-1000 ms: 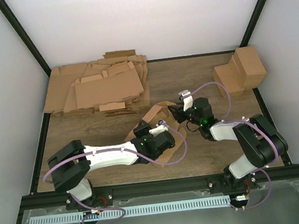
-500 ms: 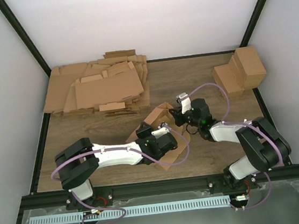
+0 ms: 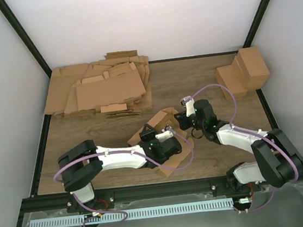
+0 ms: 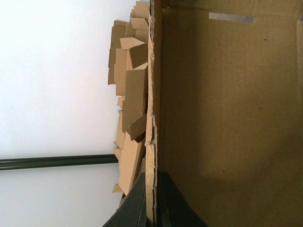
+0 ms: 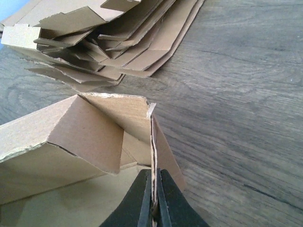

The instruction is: Fold the paper box

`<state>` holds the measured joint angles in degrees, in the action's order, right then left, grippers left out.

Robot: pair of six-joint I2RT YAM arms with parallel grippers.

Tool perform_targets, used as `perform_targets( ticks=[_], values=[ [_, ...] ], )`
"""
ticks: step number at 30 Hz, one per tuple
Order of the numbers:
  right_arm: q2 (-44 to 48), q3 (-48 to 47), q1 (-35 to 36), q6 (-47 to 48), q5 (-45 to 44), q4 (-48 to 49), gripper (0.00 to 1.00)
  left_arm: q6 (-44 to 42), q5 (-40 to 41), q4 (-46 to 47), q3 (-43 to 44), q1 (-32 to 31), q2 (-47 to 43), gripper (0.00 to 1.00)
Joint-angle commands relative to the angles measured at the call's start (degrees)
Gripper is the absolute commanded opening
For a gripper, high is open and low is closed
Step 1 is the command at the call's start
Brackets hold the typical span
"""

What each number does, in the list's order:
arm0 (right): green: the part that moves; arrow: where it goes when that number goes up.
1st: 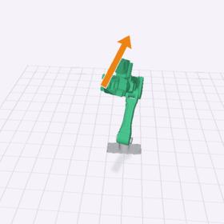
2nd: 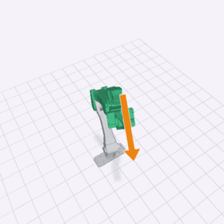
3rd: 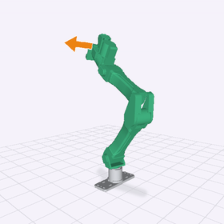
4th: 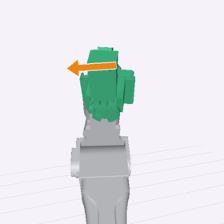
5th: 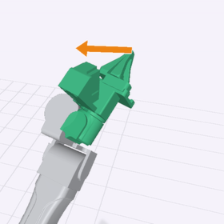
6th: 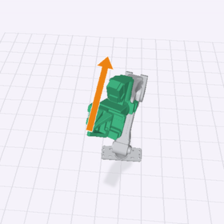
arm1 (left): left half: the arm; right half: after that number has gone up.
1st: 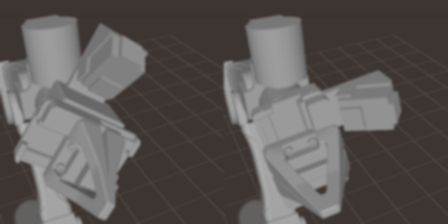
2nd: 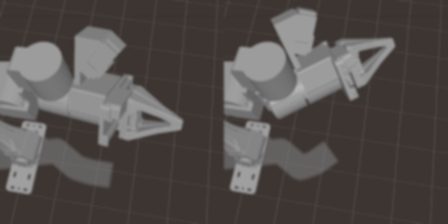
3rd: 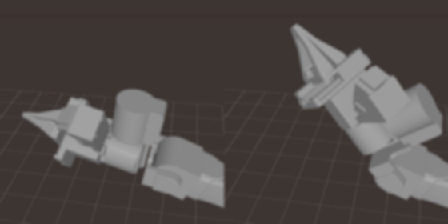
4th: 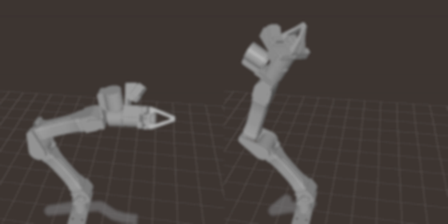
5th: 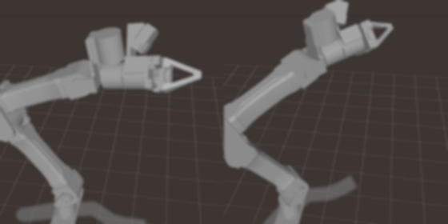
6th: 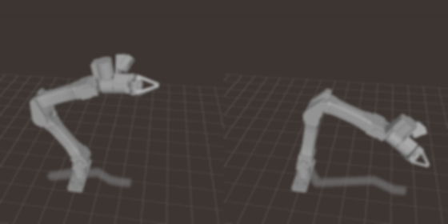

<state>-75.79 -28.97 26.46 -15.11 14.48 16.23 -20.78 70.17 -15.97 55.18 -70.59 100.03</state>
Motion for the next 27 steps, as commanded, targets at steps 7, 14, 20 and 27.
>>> perform_targets(
  ticks=[7,14,20,27],
  values=[
    [2.33,-1.53,0.48,-1.42,4.27,-10.30,0.04,-3.87,4.90,4.97,-2.06,-2.11,-1.05,0.04],
    [5.11,2.11,2.48,-3.35,4.85,-10.46,0.07,-4.71,6.99,5.83,-2.00,-3.07,0.70,0.04],
    [6.09,4.53,3.44,-5.00,6.61,-9.29,0.08,-5.57,7.84,7.31,-3.41,-4.88,0.63,0.04],
    [5.58,4.22,3.69,-5.54,4.07,-5.86,0.07,-2.36,6.69,5.50,-3.86,-5.33,2.81,0.04]
  ],
)
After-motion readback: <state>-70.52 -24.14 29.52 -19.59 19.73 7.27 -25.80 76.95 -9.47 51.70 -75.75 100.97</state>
